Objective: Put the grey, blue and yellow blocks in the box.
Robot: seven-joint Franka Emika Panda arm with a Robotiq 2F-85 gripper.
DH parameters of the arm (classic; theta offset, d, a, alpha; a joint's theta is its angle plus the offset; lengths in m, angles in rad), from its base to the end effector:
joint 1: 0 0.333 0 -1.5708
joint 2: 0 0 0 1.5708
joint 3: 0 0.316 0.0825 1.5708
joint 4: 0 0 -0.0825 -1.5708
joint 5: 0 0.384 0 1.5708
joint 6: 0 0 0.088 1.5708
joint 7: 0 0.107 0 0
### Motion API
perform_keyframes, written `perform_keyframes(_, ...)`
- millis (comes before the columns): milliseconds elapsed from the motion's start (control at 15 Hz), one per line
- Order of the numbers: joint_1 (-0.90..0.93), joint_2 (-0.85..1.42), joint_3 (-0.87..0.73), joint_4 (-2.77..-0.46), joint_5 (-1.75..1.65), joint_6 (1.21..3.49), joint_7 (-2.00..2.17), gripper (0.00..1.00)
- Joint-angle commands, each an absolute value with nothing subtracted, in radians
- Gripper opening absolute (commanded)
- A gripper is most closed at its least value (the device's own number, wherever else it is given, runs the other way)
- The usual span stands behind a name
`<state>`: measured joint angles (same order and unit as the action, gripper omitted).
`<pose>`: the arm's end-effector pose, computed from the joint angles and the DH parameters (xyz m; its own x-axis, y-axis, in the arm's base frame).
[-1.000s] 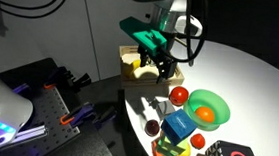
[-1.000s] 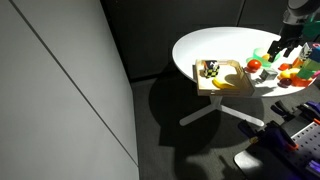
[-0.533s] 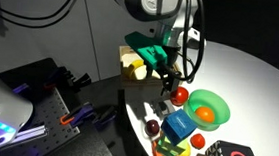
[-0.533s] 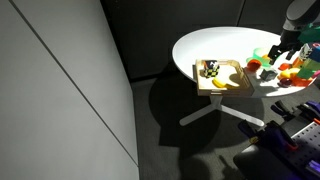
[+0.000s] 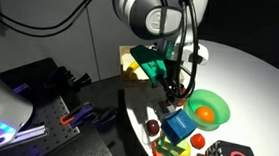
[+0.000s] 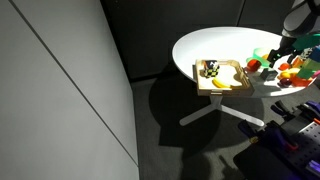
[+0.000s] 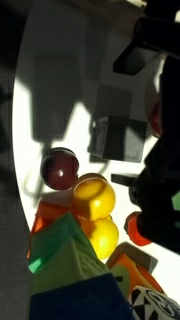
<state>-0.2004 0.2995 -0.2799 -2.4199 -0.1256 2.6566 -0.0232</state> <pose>0.4309 -0.2275 0.1873 0.9410 -0.3318 -0.0666 -0.3213 -0.9378 0.1318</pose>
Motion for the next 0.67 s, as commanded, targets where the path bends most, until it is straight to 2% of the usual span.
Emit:
perform_keyframes(0,-0.21,0.342,-0.282,-2.394,-0.122,2.691,0.008,1.0)
perform_keyframes(600,-0.201,0.424,-0.3,-2.381,-0.122,2.794,0.041,1.0)
